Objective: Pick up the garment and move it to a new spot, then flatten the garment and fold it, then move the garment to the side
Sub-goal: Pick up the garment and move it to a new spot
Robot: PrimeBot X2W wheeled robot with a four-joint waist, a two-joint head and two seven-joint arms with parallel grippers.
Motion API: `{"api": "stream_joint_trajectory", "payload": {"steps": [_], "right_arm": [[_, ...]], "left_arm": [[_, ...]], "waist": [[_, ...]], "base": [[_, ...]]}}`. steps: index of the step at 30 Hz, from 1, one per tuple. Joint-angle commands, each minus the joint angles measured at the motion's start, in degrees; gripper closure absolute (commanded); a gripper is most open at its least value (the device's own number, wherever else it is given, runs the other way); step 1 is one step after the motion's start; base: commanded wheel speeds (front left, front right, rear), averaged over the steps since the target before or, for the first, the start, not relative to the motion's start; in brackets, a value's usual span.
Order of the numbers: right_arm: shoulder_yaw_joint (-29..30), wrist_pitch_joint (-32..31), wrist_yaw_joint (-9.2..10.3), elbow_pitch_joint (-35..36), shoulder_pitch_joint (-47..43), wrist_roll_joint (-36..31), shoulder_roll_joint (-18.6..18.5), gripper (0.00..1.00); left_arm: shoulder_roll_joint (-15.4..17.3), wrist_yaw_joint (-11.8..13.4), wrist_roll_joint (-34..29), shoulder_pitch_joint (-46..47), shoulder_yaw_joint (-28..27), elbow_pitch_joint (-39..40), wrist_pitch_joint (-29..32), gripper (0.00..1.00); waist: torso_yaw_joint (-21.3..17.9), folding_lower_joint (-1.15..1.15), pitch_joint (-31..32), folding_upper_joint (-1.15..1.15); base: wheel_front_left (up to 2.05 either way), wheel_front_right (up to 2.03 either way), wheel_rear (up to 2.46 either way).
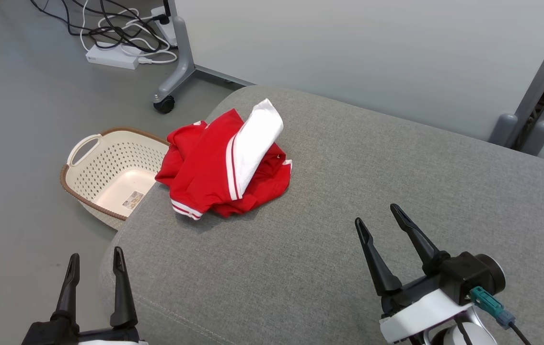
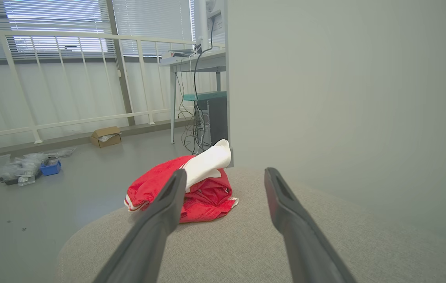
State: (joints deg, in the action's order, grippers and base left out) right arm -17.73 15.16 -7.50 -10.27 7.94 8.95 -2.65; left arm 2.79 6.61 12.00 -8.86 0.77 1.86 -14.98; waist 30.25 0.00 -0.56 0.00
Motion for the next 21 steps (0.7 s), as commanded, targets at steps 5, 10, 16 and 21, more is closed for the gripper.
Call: {"api": "stream_joint_trajectory", "payload": {"steps": [5, 10, 16, 21], "right_arm": [[0.71, 0.11, 0.01, 0.07, -0.4, -0.88, -0.45, 0.0], [1.9, 0.11, 0.01, 0.27, -0.83, -2.96, -0.46, 0.0], [3.97, 0.11, 0.01, 2.66, -1.5, -5.4, -0.47, 0.0], [5.38, 0.11, 0.01, 5.7, -2.2, -8.41, -0.46, 0.0]], "left_arm": [[0.18, -0.8, -0.24, 1.18, -0.8, -0.17, -0.21, 0.0], [0.23, -5.22, -0.68, 3.14, -1.23, -2.57, -0.21, 0.0], [2.76, -11.46, -1.2, 8.88, -1.88, -5.15, -0.2, 0.0], [8.73, -13.86, 2.19, 19.57, 2.5, -11.53, 4.36, 0.0]], "waist": [[-0.05, 0.0, -0.19, 0.0], [0.04, 0.0, -1.81, 0.0], [0.21, 0.0, -4.8, 0.0], [-0.01, 0.0, -8.85, 0.0]], "base": [[0.0, 0.0, 0.0], [0.0, 0.0, 0.0], [0.0, 0.0, 0.0], [0.0, 0.0, 0.0]]}}
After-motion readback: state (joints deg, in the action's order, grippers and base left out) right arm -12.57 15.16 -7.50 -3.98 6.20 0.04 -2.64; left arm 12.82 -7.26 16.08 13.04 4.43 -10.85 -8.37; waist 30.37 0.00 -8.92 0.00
